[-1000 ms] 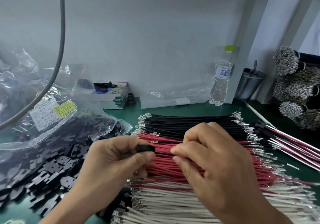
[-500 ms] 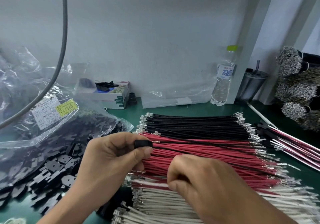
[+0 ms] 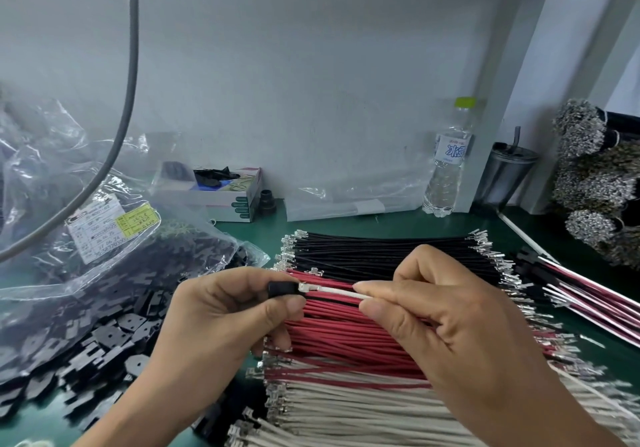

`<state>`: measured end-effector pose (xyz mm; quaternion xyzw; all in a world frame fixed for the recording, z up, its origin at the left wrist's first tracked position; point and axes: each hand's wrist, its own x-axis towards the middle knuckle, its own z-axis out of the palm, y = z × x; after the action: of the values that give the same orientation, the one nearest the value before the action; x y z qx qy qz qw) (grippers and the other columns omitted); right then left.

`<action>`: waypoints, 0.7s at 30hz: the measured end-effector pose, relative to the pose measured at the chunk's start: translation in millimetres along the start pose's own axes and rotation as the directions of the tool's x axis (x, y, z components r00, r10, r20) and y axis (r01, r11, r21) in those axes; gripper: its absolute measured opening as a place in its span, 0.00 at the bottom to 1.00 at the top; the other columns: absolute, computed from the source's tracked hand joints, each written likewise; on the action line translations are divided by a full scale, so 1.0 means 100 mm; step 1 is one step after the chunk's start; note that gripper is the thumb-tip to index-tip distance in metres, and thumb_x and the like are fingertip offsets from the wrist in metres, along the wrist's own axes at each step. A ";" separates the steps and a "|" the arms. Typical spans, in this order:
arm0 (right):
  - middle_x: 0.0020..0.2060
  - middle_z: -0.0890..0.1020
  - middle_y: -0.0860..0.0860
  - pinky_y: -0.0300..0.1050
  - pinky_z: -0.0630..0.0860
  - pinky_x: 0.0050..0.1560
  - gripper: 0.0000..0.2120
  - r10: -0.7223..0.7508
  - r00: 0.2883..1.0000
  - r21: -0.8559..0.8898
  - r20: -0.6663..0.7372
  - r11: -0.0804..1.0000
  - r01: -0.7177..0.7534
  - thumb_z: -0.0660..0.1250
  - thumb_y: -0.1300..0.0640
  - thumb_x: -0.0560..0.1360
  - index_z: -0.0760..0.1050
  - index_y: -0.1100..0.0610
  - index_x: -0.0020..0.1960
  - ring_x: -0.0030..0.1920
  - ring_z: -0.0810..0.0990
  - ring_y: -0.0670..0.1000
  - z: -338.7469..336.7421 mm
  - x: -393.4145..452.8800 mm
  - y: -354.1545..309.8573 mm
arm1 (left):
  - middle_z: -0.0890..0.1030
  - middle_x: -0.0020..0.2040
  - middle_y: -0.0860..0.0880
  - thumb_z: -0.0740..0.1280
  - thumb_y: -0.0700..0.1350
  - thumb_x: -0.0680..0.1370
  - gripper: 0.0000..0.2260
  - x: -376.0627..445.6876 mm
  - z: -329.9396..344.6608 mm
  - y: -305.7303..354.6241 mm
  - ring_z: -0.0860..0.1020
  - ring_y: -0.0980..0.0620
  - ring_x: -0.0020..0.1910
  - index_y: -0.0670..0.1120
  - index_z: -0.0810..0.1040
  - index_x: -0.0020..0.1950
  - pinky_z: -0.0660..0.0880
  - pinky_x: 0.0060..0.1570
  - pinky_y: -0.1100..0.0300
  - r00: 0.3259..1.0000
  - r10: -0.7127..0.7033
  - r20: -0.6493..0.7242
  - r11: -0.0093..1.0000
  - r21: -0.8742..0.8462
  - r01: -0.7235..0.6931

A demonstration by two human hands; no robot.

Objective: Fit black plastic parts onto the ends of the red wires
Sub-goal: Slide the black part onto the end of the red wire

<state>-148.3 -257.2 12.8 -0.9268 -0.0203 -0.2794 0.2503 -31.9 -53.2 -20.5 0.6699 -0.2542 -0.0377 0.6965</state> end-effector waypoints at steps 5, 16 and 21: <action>0.39 0.76 0.44 0.42 0.74 0.32 0.11 0.008 0.998 0.075 -0.066 0.997 -0.003 0.68 0.41 0.73 0.84 0.37 0.54 0.35 0.78 0.48 0.04 -0.01 -0.01 | 0.85 0.35 0.39 0.81 0.45 0.65 0.11 0.00 -0.01 -0.01 0.81 0.46 0.26 0.45 0.89 0.45 0.74 0.25 0.64 1.000 -0.019 0.013 0.999 -0.039 0.020; 0.34 0.74 0.44 0.39 0.71 0.26 0.03 -0.172 0.957 -0.222 -0.234 0.968 0.119 0.73 0.53 0.72 0.86 0.50 0.41 0.30 0.71 0.46 0.12 -0.04 -0.03 | 0.86 0.36 0.40 0.83 0.52 0.62 0.17 -0.01 -0.02 -0.04 0.81 0.46 0.26 0.45 0.88 0.46 0.75 0.25 0.62 0.997 -0.058 0.054 0.995 -0.072 0.062; 0.35 0.75 0.43 0.42 0.73 0.28 0.04 -0.134 0.974 -0.062 -0.183 0.990 0.125 0.73 0.50 0.73 0.86 0.47 0.44 0.31 0.74 0.46 0.17 -0.04 0.05 | 0.86 0.37 0.37 0.83 0.51 0.62 0.17 0.00 -0.04 -0.02 0.81 0.44 0.26 0.44 0.88 0.45 0.75 0.25 0.61 0.994 -0.076 0.081 0.993 -0.085 0.083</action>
<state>-142.1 -252.9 -4.2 -0.8992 -0.0502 -0.3810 0.2091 -29.4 -49.4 -22.7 0.6462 -0.2525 -0.1026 0.7129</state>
